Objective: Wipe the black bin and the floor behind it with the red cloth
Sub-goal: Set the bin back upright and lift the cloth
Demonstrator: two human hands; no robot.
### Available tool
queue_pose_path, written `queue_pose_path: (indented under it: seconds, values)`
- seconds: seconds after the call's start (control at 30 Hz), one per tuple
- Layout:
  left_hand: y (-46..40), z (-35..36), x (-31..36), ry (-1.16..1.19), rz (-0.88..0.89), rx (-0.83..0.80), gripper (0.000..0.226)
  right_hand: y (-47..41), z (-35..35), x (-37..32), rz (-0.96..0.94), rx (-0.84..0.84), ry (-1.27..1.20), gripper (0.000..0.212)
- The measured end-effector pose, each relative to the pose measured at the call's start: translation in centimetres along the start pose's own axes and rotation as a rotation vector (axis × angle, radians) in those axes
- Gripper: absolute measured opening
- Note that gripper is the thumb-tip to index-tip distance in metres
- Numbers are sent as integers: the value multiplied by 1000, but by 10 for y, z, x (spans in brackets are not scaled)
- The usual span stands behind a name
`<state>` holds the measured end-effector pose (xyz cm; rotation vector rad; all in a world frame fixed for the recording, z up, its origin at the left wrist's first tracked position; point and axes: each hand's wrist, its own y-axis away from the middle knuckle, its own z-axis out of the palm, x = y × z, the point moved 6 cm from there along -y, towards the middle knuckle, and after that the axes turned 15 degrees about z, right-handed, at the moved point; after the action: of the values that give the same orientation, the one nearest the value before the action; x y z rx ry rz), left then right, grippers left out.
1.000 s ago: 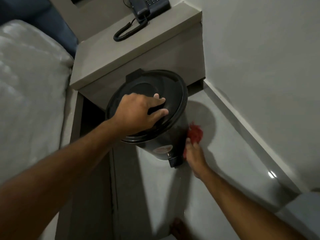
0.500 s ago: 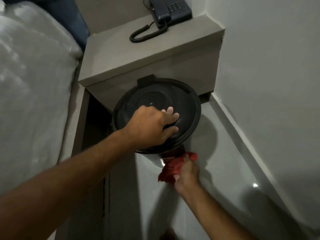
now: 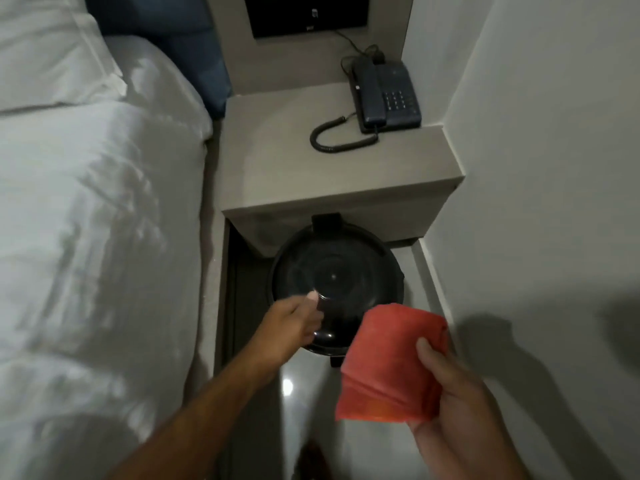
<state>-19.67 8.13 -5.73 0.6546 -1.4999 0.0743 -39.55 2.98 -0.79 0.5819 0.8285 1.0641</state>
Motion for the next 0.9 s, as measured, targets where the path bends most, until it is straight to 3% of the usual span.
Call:
queue_pose_path:
  seconds: [0.1,0.2,0.27,0.37,0.5,0.57,0.73,0.9]
  values:
    - [36,-2,31,326,-236,-82,57,21,65,-23,102,-138,87,29]
    - [53,-17,82,650,-300,49,47,28,113,-50,138,-209,297,33]
    - [49,-37,108,540,-224,163,47,23,126,-71,41,-62,513,43]
    - [39,-74,156,326,-129,301,44,11,153,-101,-168,231,967,91]
    - [-3,-102,213,104,-43,318,31,-9,194,-127,-253,308,1071,30]
    - [-32,-109,226,11,-4,330,26,-29,207,-134,-219,249,1108,21]
    - [-93,-120,220,-36,-1,461,19,-98,226,-154,-159,152,1081,22]
    - [-156,-138,171,-32,-77,547,23,-165,244,-164,-78,131,1099,42]
